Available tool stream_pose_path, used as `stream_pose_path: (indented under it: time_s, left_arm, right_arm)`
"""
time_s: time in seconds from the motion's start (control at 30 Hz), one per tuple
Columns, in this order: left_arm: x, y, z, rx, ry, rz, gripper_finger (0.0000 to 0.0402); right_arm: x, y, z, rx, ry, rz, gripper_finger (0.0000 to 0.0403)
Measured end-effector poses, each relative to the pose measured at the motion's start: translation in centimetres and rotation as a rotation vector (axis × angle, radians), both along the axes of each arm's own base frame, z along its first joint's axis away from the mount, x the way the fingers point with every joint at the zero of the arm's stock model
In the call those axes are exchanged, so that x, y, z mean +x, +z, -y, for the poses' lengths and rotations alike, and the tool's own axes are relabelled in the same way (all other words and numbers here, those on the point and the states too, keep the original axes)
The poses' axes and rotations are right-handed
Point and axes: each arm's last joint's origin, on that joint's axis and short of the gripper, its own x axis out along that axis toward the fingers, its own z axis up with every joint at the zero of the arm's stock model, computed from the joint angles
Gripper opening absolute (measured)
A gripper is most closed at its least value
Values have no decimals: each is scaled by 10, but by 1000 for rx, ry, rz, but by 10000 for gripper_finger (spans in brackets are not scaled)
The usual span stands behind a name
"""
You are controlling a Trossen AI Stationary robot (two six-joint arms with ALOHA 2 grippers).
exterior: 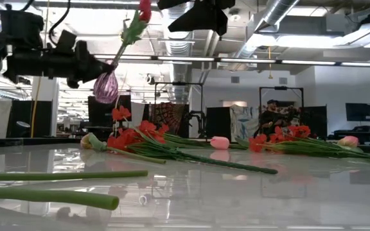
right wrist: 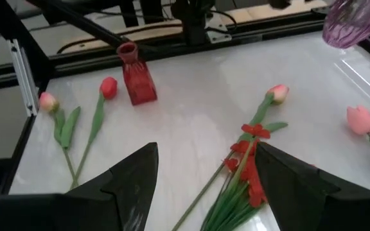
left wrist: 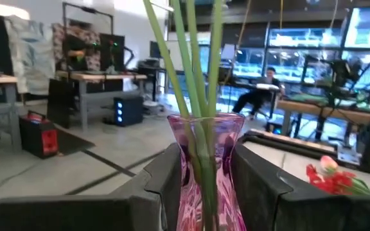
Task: Sort flowers into vase by color
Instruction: Adjust the purple vase
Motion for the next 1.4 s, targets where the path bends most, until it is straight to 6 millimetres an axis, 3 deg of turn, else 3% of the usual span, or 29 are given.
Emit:
stream_pose_path:
  time_s: [0.37,0.6,0.83,0.97,1.17,1.4]
  left_arm:
    - [3,-15,-4,-2,44,-135,109]
    - [9,-30,-9,-15,21,-249,110]
    - [14,-31,-16,32,-45,-184,110]
    - [16,-43,-20,-12,-37,-225,110]
    - [19,-52,-23,-7,-75,-216,110]
    - [23,-64,-26,-34,-90,-249,110]
  right_arm:
    - [3,5,2,9,-20,60,286]
    - [14,-7,5,-4,-62,77,286]
    - [25,-22,6,-9,-58,73,286]
    - [30,-27,12,-6,-71,75,286]
    - [47,-42,29,3,-116,121,286]
    - [68,-73,67,19,-218,159,286]
